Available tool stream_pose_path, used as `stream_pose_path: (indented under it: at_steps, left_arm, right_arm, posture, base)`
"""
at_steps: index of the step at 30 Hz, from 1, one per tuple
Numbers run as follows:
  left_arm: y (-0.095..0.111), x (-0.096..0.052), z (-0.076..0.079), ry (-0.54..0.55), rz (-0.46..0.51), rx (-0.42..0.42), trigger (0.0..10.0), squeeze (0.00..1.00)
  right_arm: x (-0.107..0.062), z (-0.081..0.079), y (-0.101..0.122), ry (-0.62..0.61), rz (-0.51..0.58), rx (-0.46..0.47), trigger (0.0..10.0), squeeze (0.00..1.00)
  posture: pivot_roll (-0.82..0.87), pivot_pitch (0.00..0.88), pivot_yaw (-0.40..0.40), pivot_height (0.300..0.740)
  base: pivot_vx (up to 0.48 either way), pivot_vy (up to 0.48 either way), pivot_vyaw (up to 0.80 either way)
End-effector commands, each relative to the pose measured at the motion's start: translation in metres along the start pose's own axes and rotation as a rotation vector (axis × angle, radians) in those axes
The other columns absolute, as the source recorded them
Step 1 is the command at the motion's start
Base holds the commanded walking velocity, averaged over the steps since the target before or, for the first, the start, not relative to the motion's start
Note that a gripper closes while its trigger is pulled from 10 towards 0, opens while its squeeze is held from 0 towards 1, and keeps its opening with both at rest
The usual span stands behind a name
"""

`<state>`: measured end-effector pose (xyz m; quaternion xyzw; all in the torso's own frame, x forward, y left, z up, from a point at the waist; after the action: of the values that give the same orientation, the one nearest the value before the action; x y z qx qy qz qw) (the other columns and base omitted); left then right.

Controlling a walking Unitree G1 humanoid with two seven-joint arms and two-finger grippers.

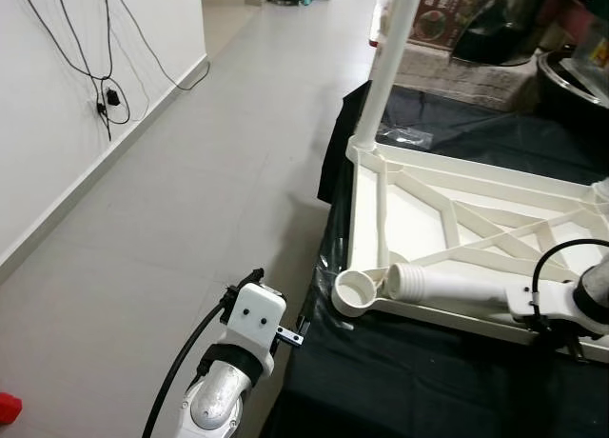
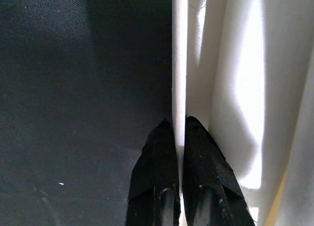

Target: Building children table

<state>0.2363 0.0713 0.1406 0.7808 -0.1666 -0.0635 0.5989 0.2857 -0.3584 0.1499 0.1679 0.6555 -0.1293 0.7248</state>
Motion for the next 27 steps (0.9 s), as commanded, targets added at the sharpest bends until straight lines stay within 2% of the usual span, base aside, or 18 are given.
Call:
stream_pose_path:
  at_steps: [1, 2, 4, 6, 9, 10, 15, 19, 20, 22, 23, 27]
  left_arm:
    - [-0.005, -0.002, 0.004, -0.013, -0.026, -0.002, 10.0, 0.0]
    - [-0.005, -0.002, 0.004, -0.013, -0.026, -0.002, 10.0, 0.0]
    - [-0.004, -0.002, 0.004, -0.014, -0.025, -0.002, 10.0, 0.0]
    - [-0.004, -0.002, 0.004, -0.014, -0.025, -0.002, 10.0, 0.0]
    - [-0.004, -0.002, 0.004, -0.013, -0.025, -0.002, 10.0, 0.0]
    - [-0.004, -0.002, 0.004, -0.012, -0.025, -0.003, 10.0, 0.0]
    - [-0.004, -0.002, 0.004, -0.012, -0.025, -0.003, 10.0, 0.0]
    - [-0.004, -0.002, 0.004, -0.012, -0.026, -0.003, 10.0, 0.0]
    - [-0.004, -0.002, 0.004, -0.012, -0.026, -0.004, 10.0, 0.0]
    - [-0.004, -0.002, 0.004, -0.013, -0.026, -0.004, 10.0, 0.0]
    - [-0.005, -0.001, 0.004, -0.012, -0.027, -0.004, 10.0, 0.0]
    - [-0.005, -0.001, 0.004, -0.012, -0.029, -0.004, 10.0, 0.0]
  right_arm:
    - [0.035, -0.027, -0.018, 0.179, -0.084, 0.051, 10.0, 0.0]
    - [0.035, -0.027, -0.018, 0.179, -0.084, 0.051, 10.0, 0.0]
    - [0.034, -0.024, -0.004, 0.169, 0.003, 0.029, 10.0, 0.0]
    - [0.034, -0.022, 0.001, 0.16, 0.031, 0.022, 10.0, 0.0]
    - [0.031, -0.017, 0.013, 0.126, 0.089, -0.035, 10.0, 0.0]
    - [0.029, -0.017, 0.016, 0.126, 0.108, -0.053, 10.0, 1.0]
    - [0.022, -0.015, 0.023, 0.136, 0.144, -0.077, 10.0, 1.0]
    - [0.018, -0.014, 0.022, 0.123, 0.133, -0.087, 10.0, 1.0]
    - [0.015, -0.012, 0.021, 0.118, 0.127, -0.089, 10.0, 0.63]
    - [0.014, -0.012, 0.02, 0.114, 0.124, -0.089, 10.0, 0.63]
    - [0.008, -0.01, 0.022, 0.114, 0.14, -0.089, 10.0, 0.0]
    - [-0.003, -0.006, 0.027, 0.099, 0.184, -0.103, 10.0, 0.0]
  posture:
    - [0.05, 0.204, -0.045, 0.74]
    - [0.05, 0.204, -0.045, 0.74]
    - [0.05, 0.204, -0.044, 0.74]
    - [0.05, 0.203, -0.045, 0.74]
    - [0.05, 0.203, -0.047, 0.74]
    - [0.05, 0.204, -0.048, 0.74]
    - [0.05, 0.203, -0.048, 0.74]
    - [0.05, 0.204, -0.047, 0.74]
    - [0.05, 0.203, -0.047, 0.74]
    - [0.05, 0.203, -0.047, 0.74]
    - [0.05, 0.202, -0.046, 0.74]
    - [0.05, 0.202, -0.046, 0.74]
  base:
    - [0.0, 0.0, 0.0]
    - [0.0, 0.0, 0.0]
    - [0.0, 0.0, 0.0]
    - [0.0, 0.0, 0.0]
    - [0.0, 0.0, 0.0]
    - [0.0, 0.0, 0.0]
    - [0.0, 0.0, 0.0]
    - [0.0, 0.0, 0.0]
    - [0.0, 0.0, 0.0]
    - [0.0, 0.0, 0.0]
    - [0.0, 0.0, 0.0]
    - [0.0, 0.0, 0.0]
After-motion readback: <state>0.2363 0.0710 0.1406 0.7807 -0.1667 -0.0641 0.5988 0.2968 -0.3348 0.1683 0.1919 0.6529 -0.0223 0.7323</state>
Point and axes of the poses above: a point about 5 cm out from each wrist's last joint towards the gripper, its own x axis pointing out of the wrist towards the gripper, its own y axis along the axis of the wrist's last joint, z = x × y, the point moved 1 cm from there along x, pointing out of the wrist towards the gripper, and after that the axes turned 10 degrees about x, right-handed, at the moved point
